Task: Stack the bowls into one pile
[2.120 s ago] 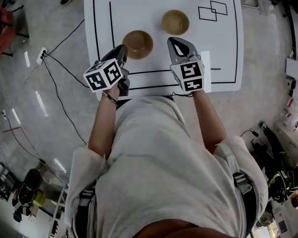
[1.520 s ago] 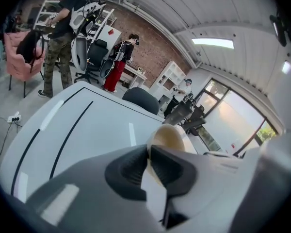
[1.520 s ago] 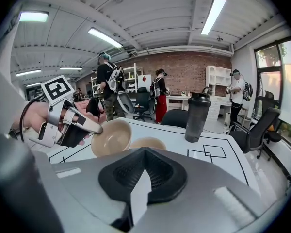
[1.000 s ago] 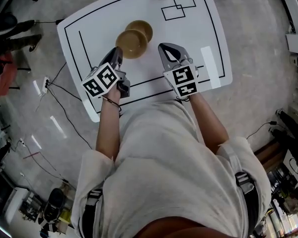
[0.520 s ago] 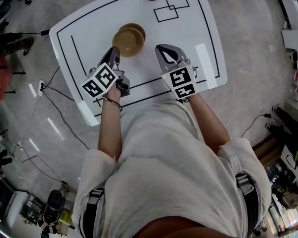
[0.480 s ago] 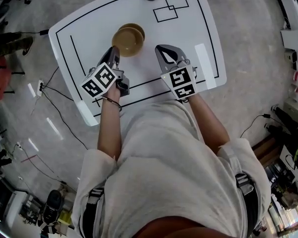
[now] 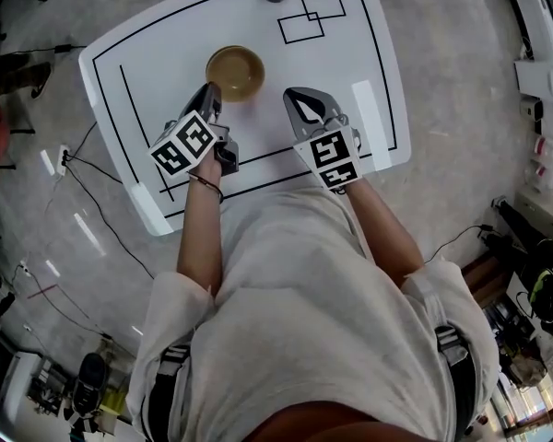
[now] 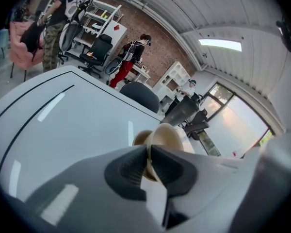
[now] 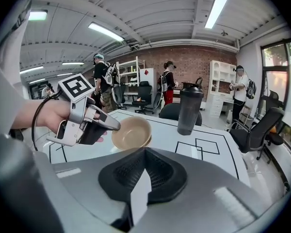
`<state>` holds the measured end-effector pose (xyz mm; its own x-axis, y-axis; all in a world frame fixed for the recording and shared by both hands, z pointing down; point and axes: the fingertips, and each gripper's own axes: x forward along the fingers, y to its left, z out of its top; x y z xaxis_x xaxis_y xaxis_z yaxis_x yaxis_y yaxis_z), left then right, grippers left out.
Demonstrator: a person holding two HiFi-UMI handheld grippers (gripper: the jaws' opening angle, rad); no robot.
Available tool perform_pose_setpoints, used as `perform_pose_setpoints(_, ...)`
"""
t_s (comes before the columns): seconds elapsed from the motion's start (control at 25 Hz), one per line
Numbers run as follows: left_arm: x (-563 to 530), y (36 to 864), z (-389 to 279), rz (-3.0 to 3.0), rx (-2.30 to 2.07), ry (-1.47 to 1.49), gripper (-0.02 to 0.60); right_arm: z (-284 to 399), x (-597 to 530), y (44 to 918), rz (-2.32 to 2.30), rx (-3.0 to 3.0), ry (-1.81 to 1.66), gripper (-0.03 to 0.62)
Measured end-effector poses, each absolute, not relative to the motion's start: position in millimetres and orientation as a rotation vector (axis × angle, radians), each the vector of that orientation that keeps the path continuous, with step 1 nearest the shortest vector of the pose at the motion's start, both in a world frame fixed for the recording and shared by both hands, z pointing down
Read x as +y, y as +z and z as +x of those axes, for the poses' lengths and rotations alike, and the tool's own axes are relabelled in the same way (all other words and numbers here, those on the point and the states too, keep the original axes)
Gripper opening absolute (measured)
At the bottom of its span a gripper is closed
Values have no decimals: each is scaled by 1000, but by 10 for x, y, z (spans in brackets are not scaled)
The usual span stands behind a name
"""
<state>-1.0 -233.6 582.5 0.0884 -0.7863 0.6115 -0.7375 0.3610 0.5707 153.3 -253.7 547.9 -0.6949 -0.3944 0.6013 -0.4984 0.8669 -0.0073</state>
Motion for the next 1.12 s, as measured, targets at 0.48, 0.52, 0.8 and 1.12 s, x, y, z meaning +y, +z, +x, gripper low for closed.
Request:
perform_pose_setpoints(0.48,-2347,5970,-39,1343,-1698,41,40,1475,-2615,5589,574,-2430,218,-2)
perform_pose_setpoints(0.52,-2355,5980,-41,1342,-1699,50,40,1461,-2627,5598,570,-2432,218,-2)
perform_pose_setpoints(0.8,-2384,6047,-27,1348,-1716,135,41,1447,-2718,5656,577,-2445,251,-2)
perform_pose_setpoints(1.12,-2422,6024,7,1384,-1762,252,51,1498,-2740,5656,618,-2453,289,-2)
